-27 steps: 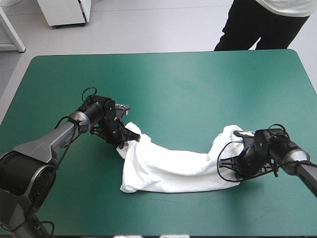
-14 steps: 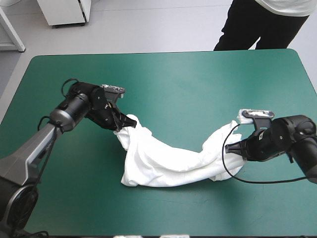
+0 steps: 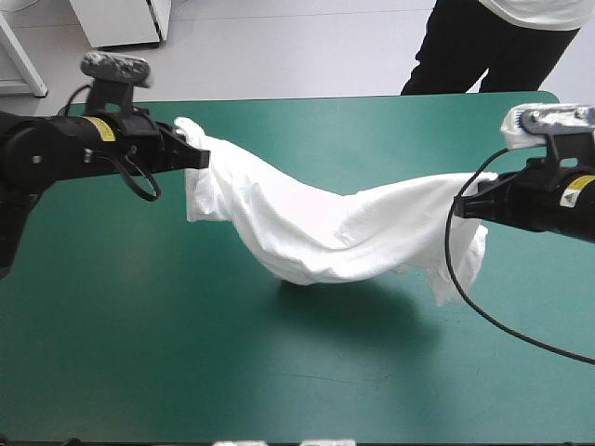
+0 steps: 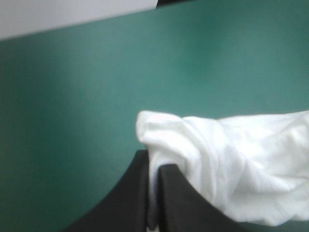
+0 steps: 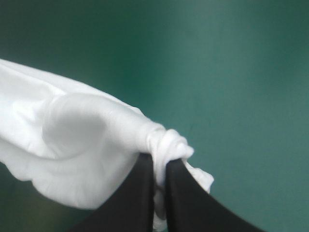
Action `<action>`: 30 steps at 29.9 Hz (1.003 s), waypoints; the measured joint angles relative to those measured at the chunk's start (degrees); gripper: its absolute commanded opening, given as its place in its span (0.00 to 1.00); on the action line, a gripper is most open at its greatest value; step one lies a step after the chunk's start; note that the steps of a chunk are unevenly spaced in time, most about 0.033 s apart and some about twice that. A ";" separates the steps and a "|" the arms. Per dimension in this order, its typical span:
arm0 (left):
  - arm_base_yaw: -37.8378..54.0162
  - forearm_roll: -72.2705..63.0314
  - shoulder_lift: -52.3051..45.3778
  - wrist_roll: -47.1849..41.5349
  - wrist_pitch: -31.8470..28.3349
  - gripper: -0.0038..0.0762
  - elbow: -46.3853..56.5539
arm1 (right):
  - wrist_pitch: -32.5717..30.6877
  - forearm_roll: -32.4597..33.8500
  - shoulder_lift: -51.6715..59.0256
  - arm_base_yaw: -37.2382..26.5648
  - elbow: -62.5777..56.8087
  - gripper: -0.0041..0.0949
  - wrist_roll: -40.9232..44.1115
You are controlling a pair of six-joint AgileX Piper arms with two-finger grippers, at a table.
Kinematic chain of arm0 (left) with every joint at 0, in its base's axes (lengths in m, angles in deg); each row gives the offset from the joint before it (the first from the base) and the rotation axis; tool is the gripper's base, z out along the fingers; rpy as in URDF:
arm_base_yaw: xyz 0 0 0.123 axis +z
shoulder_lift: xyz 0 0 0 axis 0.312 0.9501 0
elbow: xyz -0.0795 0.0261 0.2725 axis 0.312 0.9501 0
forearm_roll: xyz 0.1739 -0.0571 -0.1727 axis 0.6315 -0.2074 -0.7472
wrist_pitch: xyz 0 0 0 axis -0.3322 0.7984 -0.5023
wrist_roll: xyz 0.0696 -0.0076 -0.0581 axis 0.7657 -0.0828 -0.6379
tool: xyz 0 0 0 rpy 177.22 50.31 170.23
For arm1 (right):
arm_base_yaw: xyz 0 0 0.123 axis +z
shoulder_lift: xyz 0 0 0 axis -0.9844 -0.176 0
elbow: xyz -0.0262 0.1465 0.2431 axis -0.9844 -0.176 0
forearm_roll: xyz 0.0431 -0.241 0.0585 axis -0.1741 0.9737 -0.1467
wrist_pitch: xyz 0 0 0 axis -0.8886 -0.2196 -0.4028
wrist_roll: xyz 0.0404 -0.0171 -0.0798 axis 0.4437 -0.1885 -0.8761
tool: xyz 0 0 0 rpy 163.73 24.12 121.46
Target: Fold the cloth
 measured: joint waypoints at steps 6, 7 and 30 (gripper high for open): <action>0.00 -3.59 -1.04 2.04 0.11 0.04 -15.84 | -0.05 -0.64 0.31 0.00 13.91 0.02 -2.21; 0.00 -4.26 -1.11 2.04 0.11 0.04 -18.49 | -0.05 -0.64 0.31 0.00 16.34 0.02 -2.75; 0.00 -13.39 -2.32 3.63 0.12 0.04 -33.07 | -0.05 -4.71 0.33 0.00 28.80 0.02 -4.47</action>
